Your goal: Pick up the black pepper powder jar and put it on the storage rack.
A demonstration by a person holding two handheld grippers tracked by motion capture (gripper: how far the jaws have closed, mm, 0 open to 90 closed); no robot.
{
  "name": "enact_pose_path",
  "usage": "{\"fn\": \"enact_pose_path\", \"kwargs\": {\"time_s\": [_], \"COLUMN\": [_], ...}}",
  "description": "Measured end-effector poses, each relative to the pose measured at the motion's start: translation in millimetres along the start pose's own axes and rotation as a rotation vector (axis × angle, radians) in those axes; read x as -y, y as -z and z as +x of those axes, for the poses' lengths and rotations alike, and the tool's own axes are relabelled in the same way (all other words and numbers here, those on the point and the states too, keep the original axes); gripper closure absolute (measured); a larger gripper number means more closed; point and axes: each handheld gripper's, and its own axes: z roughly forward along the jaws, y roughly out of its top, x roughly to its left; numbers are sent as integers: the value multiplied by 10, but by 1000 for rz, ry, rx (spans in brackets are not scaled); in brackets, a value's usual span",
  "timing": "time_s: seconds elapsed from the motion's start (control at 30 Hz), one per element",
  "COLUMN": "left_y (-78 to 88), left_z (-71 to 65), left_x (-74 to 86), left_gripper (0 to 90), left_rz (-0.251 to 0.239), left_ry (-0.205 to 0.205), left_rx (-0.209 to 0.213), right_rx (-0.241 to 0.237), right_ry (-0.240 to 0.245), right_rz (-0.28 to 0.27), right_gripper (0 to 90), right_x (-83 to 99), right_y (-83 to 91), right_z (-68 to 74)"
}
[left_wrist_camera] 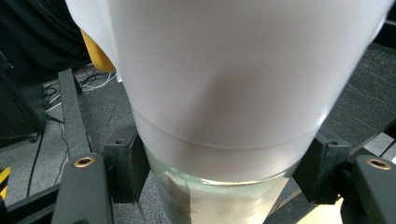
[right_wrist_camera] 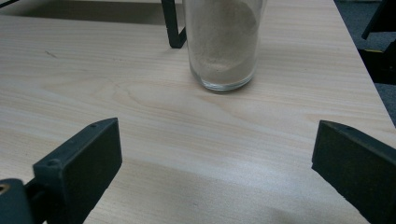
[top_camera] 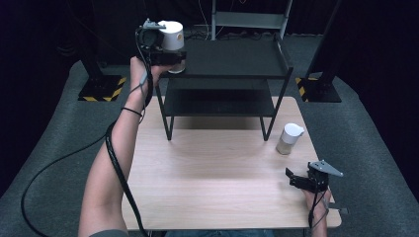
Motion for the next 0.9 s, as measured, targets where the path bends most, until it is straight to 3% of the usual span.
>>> {"fn": "enact_pose_path", "kwargs": {"time_s": [0.23, 0.37, 0.57, 0.9], "left_y": [28, 65, 163, 437], "left_z": [-18, -38, -192, -334], "left_x": [-99, -165, -229, -52], "left_gripper": [265, 171, 37, 1], "left_rz": [39, 77, 139, 169], "left_ry": [-13, -30, -106, -196], "left_rx": [-5, 6, -16, -11], "right_rx": [-1, -2, -2, 0], "right_ry": [2, 3, 0, 4], "right_rz": [1, 3, 1, 4], "right_gripper": [8, 8, 8, 8], "right_x": [-3, -6, -1, -7], "right_y": [-2, -3, 0, -4], "right_z": [0, 0, -2, 4]}}
